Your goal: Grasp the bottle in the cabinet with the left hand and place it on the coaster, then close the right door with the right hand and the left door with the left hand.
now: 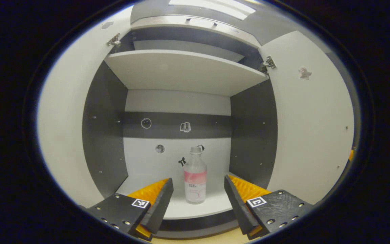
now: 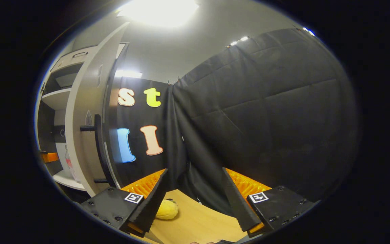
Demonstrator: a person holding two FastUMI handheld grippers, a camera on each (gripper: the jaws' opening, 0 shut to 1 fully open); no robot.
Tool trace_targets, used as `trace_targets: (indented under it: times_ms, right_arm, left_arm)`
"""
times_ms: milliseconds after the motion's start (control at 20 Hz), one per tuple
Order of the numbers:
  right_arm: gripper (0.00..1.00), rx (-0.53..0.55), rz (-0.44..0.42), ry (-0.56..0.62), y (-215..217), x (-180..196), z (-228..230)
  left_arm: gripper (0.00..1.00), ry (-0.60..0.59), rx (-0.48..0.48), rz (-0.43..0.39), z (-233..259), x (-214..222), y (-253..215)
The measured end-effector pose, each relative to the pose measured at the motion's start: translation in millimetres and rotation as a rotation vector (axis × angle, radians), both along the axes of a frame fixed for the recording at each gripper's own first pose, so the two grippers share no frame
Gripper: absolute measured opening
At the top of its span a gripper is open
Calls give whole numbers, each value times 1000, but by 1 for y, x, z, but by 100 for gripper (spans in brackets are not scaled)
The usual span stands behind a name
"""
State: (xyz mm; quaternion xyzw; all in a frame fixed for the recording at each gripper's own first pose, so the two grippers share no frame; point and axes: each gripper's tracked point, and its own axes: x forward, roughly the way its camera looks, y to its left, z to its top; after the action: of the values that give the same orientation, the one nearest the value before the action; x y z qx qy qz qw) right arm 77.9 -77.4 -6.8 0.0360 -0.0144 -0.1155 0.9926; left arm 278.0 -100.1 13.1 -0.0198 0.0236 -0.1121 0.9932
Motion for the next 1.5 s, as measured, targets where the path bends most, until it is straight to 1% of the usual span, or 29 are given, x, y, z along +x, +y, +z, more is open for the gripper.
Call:
trace_targets:
  times_ms: [150,200,250,300,350,400,450,500,550,600,650,750,850,900,950,1000,1050,1100,1150,1200,1250,1300,1500]
  right_arm:
    - [95,4,5,13,-1,10,-7]
    - [98,3,7,17,-1,13,-11]
    - [98,-1,5,22,-2,17,-13]
    - [95,-6,6,23,-2,21,-15]
    - [98,-9,11,24,0,24,-16]
    - [98,-12,18,27,1,27,-17]
    - [98,-16,27,29,2,31,-19]
    - [98,-22,34,32,2,33,-21]
    - [95,-27,39,35,3,37,-22]
    - [95,-30,44,39,3,41,-24]
    - [98,-30,51,43,5,44,-25]
    - [98,-39,52,55,2,50,-28]
    - [97,-27,42,61,0,59,-29]
    - [98,-15,38,58,-3,60,-29]
    - [98,-4,33,59,-7,60,-30]
    - [95,6,32,63,-11,60,-33]
    - [94,13,32,68,-13,60,-35]
    - [97,15,33,73,-14,64,-37]
    - [97,15,35,78,-14,66,-37]
    - [97,15,40,82,-14,68,-39]
    - [97,16,47,83,-12,71,-38]
    - [98,15,56,81,-11,73,-39]
    - [97,-4,84,73,-10,72,-38]
  left_arm:
    - [88,25,2,8,-9,34,-5]
    - [88,32,5,9,-13,42,-7]
    - [88,39,8,14,-17,51,-8]
    - [88,47,9,15,-20,59,-10]
    - [88,58,12,20,-26,65,-12]
    - [88,66,17,25,-32,75,-13]
    - [92,74,21,31,-36,82,-14]
    - [88,78,20,28,-41,88,-16]
    - [88,77,22,27,-42,92,-18]
    - [88,74,26,29,-43,96,-18]
    - [88,72,30,31,-44,99,-18]
    - [88,68,38,40,-43,102,-18]
    - [88,64,43,43,-43,110,-20]
    - [95,63,48,51,-46,114,-19]
    - [95,67,53,54,-47,117,-18]
    - [95,76,59,52,-49,116,-20]
    - [87,84,64,47,-50,115,-21]
    - [87,83,65,57,-49,112,-19]
    - [68,84,61,58,-52,118,-23]
    - [68,89,62,43,-52,118,-28]
    - [60,89,65,44,-52,116,-26]
    - [68,87,68,42,-50,116,-25]
    - [68,60,73,27,-31,95,-29]
